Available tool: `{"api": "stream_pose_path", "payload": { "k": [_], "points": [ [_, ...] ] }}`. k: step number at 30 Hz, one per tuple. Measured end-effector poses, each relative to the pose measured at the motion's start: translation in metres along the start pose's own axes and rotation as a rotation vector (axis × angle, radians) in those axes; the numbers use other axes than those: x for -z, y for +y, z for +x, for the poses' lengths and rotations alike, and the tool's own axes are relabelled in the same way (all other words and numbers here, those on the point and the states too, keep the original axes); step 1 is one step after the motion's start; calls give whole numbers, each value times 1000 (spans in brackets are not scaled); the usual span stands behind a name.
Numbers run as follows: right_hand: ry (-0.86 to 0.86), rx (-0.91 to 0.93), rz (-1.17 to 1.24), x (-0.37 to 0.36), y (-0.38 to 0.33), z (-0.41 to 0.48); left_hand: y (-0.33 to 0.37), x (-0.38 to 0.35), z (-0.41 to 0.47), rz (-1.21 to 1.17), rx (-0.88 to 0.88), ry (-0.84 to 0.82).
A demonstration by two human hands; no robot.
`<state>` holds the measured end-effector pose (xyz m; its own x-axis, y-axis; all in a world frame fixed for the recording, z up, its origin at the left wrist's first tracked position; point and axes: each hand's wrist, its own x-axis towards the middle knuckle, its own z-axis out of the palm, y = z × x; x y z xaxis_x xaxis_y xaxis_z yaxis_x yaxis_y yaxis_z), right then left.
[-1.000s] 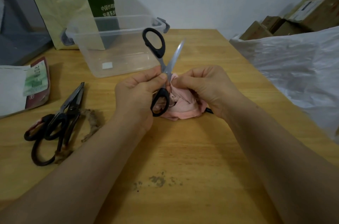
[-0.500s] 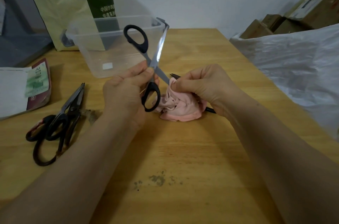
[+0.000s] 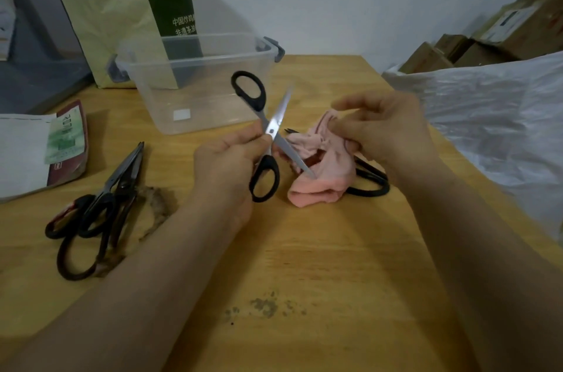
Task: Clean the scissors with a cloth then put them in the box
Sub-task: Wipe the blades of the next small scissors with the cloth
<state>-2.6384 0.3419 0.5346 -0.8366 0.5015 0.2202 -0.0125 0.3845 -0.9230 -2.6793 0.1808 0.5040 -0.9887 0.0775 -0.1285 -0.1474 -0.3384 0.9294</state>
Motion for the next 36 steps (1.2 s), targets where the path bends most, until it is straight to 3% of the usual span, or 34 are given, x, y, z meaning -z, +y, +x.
{"api": "stream_pose_path", "payload": {
  "k": [3,11,16,23,29,34,36],
  "points": [
    [32,206,-144,-9,0,-5,-4,-1,-1,54,17,-62],
    [-186,493,-373,-40,13,-12,-8,-5,-9,74,-20,-108],
    [-253,438,-418,-43,11,-13,-8,-5,-10,52,21,-88],
    [-38,336,-322,-40,17,-3,-12,-9,-14,59,17,-119],
    [-218,416,-423,-48,11,-14,-10,-6,-11,40,-25,-84],
    [-55,293,-308,-39,10,-9,-14,-11,-13,87,-41,-119],
    [-86,310,-333,-40,9,-12,-14,-11,-13,86,-42,-111]
  ]
}}
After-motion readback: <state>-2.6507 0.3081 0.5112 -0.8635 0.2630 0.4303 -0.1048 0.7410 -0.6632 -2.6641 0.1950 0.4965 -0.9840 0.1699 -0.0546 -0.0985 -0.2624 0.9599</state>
